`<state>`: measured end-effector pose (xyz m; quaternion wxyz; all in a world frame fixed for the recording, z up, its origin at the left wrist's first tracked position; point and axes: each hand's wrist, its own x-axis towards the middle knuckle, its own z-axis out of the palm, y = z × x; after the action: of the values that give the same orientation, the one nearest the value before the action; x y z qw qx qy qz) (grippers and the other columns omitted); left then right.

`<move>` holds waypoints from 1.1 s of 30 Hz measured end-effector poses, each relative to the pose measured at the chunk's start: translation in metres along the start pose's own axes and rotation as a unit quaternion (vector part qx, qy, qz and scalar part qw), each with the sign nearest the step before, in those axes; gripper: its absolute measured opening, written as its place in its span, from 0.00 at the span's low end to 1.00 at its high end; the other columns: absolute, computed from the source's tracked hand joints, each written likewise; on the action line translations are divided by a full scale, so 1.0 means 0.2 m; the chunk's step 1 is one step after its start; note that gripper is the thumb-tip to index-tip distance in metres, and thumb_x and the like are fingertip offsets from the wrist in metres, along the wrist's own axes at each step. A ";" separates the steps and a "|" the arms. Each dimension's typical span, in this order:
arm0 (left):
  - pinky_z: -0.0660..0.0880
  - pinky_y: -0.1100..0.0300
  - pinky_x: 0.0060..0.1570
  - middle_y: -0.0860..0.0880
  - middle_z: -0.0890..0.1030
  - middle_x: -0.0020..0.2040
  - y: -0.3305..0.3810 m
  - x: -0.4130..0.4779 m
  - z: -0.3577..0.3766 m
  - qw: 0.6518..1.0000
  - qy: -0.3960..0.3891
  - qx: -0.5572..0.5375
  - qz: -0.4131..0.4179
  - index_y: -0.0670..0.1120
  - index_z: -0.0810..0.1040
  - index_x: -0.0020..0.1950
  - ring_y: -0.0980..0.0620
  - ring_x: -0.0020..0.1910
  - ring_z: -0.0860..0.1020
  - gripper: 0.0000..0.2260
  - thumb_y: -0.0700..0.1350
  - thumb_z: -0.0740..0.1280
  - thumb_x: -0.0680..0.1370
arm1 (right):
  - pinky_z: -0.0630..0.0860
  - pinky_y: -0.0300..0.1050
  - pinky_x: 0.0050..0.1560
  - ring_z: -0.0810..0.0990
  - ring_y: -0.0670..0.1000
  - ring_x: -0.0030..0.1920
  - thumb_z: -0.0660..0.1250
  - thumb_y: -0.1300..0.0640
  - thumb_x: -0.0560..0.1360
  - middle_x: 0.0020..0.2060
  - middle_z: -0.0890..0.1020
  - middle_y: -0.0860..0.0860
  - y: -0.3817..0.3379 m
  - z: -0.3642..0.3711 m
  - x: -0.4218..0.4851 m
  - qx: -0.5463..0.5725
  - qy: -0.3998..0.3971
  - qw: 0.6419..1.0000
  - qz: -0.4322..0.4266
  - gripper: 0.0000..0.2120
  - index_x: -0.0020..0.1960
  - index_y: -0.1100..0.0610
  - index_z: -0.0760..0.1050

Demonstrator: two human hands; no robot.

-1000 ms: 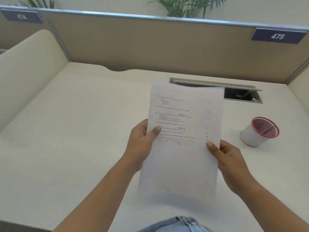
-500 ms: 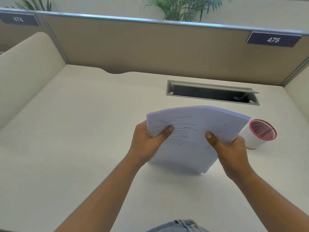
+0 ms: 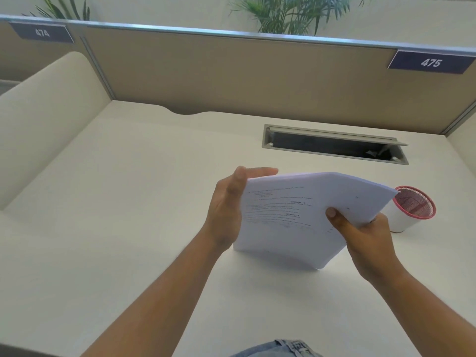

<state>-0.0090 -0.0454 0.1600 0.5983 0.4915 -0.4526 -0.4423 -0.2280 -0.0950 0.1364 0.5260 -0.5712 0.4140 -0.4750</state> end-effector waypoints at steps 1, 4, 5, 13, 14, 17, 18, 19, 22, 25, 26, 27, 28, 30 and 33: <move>0.78 0.63 0.44 0.56 0.86 0.49 -0.01 0.00 0.00 1.000 0.002 0.023 0.021 0.60 0.86 0.48 0.56 0.49 0.83 0.25 0.76 0.65 0.66 | 0.79 0.36 0.39 0.84 0.43 0.42 0.69 0.56 0.69 0.41 0.86 0.42 0.00 0.00 0.00 0.000 0.003 1.000 0.004 0.09 0.43 0.44 0.84; 0.78 0.58 0.42 0.57 0.86 0.44 -0.01 0.02 0.01 0.995 0.022 0.064 0.075 0.59 0.86 0.48 0.55 0.45 0.83 0.06 0.56 0.74 0.73 | 0.79 0.35 0.37 0.84 0.43 0.40 0.68 0.57 0.70 0.39 0.86 0.41 -0.04 -0.01 0.02 -0.009 -0.005 1.000 -0.012 0.09 0.43 0.44 0.84; 0.78 0.57 0.41 0.56 0.86 0.43 -0.02 0.02 0.01 0.993 0.027 0.068 0.091 0.59 0.86 0.48 0.53 0.44 0.83 0.05 0.49 0.72 0.76 | 0.80 0.35 0.37 0.84 0.43 0.40 0.68 0.57 0.70 0.39 0.86 0.40 -0.06 -0.01 0.03 -0.011 -0.014 1.000 -0.024 0.11 0.43 0.41 0.84; 0.81 0.42 0.54 0.55 0.87 0.46 -0.14 0.03 0.03 0.997 0.035 0.067 0.009 0.61 0.87 0.45 0.49 0.49 0.85 0.08 0.47 0.75 0.72 | 0.80 0.37 0.42 0.85 0.47 0.47 0.71 0.59 0.67 0.45 0.87 0.43 0.02 -0.04 0.06 -0.001 -0.044 0.999 -0.012 0.13 0.48 0.44 0.82; 0.80 0.40 0.55 0.55 0.87 0.47 -0.16 0.02 0.03 0.997 0.031 0.075 -0.004 0.62 0.86 0.46 0.47 0.50 0.85 0.08 0.47 0.74 0.72 | 0.80 0.39 0.42 0.85 0.48 0.48 0.72 0.59 0.67 0.46 0.86 0.43 0.05 -0.04 0.05 -0.009 -0.043 0.999 -0.006 0.14 0.49 0.45 0.81; 0.80 0.40 0.56 0.54 0.87 0.49 -0.17 0.04 0.03 0.997 0.036 0.073 0.003 0.63 0.86 0.47 0.47 0.51 0.84 0.10 0.46 0.73 0.74 | 0.81 0.39 0.42 0.84 0.47 0.47 0.71 0.59 0.68 0.45 0.86 0.42 0.07 -0.03 0.05 -0.004 -0.031 0.999 -0.014 0.14 0.49 0.43 0.81; 0.81 0.42 0.55 0.55 0.87 0.48 -0.17 0.04 0.03 0.997 0.038 0.064 0.008 0.63 0.86 0.46 0.48 0.50 0.85 0.10 0.46 0.73 0.73 | 0.81 0.39 0.42 0.84 0.46 0.46 0.70 0.60 0.68 0.45 0.86 0.41 0.06 -0.03 0.06 0.005 -0.030 0.999 -0.023 0.15 0.48 0.41 0.82; 0.82 0.45 0.54 0.56 0.87 0.47 -0.16 0.04 0.03 0.998 0.039 0.056 0.015 0.63 0.86 0.46 0.50 0.49 0.85 0.11 0.46 0.74 0.73 | 0.81 0.39 0.42 0.84 0.45 0.45 0.70 0.60 0.68 0.44 0.86 0.41 0.05 -0.04 0.07 0.009 -0.030 0.999 -0.035 0.16 0.47 0.39 0.82; 0.82 0.46 0.54 0.54 0.87 0.49 -0.20 0.05 0.03 0.997 0.034 0.068 0.016 0.62 0.86 0.48 0.49 0.50 0.85 0.11 0.45 0.74 0.72 | 0.81 0.39 0.43 0.84 0.45 0.47 0.71 0.59 0.68 0.46 0.85 0.39 0.07 -0.06 0.08 -0.032 -0.050 0.996 -0.061 0.19 0.49 0.34 0.80; 0.79 0.39 0.55 0.50 0.87 0.51 -0.27 0.06 0.02 0.995 0.036 0.094 -0.012 0.61 0.85 0.48 0.45 0.52 0.84 0.09 0.47 0.73 0.74 | 0.81 0.39 0.47 0.83 0.44 0.51 0.71 0.56 0.69 0.49 0.84 0.37 0.18 -0.08 0.07 -0.082 -0.078 0.993 -0.017 0.19 0.50 0.32 0.79; 0.78 0.38 0.55 0.51 0.87 0.51 -0.29 0.07 0.01 0.994 0.038 0.099 -0.020 0.63 0.85 0.48 0.45 0.51 0.84 0.09 0.47 0.72 0.74 | 0.81 0.39 0.47 0.83 0.43 0.51 0.71 0.55 0.69 0.49 0.84 0.36 0.21 -0.09 0.07 -0.093 -0.081 0.992 -0.001 0.18 0.50 0.31 0.79; 0.79 0.38 0.55 0.52 0.87 0.50 -0.30 0.08 0.00 0.994 0.035 0.101 -0.027 0.63 0.85 0.48 0.45 0.51 0.84 0.09 0.47 0.72 0.75 | 0.81 0.38 0.47 0.83 0.43 0.50 0.70 0.54 0.70 0.48 0.85 0.36 0.23 -0.10 0.07 -0.098 -0.077 0.992 0.010 0.15 0.49 0.33 0.81; 0.80 0.40 0.55 0.53 0.87 0.51 -0.29 0.08 -0.01 0.994 0.027 0.099 -0.035 0.61 0.85 0.49 0.47 0.51 0.84 0.09 0.47 0.72 0.75 | 0.81 0.37 0.46 0.84 0.43 0.49 0.69 0.53 0.71 0.47 0.85 0.37 0.25 -0.11 0.08 -0.089 -0.071 0.993 0.022 0.12 0.47 0.37 0.83; 0.81 0.44 0.55 0.53 0.87 0.52 -0.29 0.10 -0.03 0.995 0.002 0.080 -0.057 0.56 0.85 0.53 0.49 0.52 0.85 0.08 0.44 0.73 0.76 | 0.80 0.37 0.44 0.85 0.46 0.47 0.68 0.55 0.72 0.46 0.87 0.43 0.25 -0.12 0.10 -0.044 -0.059 0.996 0.050 0.08 0.46 0.47 0.84; 0.83 0.51 0.52 0.52 0.87 0.53 -0.29 0.09 -0.07 0.994 -0.011 0.043 -0.098 0.50 0.84 0.56 0.50 0.53 0.85 0.09 0.43 0.73 0.76 | 0.82 0.41 0.43 0.86 0.53 0.47 0.69 0.56 0.72 0.46 0.87 0.51 0.27 -0.13 0.09 -0.019 -0.069 0.993 0.096 0.08 0.48 0.55 0.85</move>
<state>0.0031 -0.0675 0.1034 0.5256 0.5534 -0.4276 -0.4843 -0.2483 -0.1246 0.0839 0.5857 -0.5700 0.4389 -0.3734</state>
